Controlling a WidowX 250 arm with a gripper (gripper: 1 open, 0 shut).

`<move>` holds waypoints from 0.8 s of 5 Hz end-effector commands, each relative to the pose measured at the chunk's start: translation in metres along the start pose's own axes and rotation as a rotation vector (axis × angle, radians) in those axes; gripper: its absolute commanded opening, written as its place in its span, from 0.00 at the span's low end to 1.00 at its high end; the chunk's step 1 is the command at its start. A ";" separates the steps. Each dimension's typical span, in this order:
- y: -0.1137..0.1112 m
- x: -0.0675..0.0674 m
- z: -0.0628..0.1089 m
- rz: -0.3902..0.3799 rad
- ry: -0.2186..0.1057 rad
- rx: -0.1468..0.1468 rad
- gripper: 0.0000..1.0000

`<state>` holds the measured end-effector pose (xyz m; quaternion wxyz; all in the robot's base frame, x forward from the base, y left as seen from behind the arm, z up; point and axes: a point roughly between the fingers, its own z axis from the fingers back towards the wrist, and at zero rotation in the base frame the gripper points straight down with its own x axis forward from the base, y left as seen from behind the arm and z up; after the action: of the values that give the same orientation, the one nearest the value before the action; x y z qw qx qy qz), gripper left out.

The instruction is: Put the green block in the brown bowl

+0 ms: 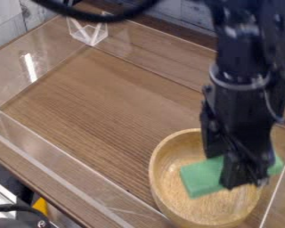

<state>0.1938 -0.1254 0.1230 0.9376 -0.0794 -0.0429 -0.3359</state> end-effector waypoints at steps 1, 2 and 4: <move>-0.005 0.010 0.012 -0.041 -0.063 0.010 0.00; -0.006 0.010 0.012 -0.040 -0.066 0.008 0.00; -0.007 0.011 0.011 -0.035 -0.072 0.005 0.00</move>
<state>0.1940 -0.1318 0.1256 0.9335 -0.0841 -0.0569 -0.3440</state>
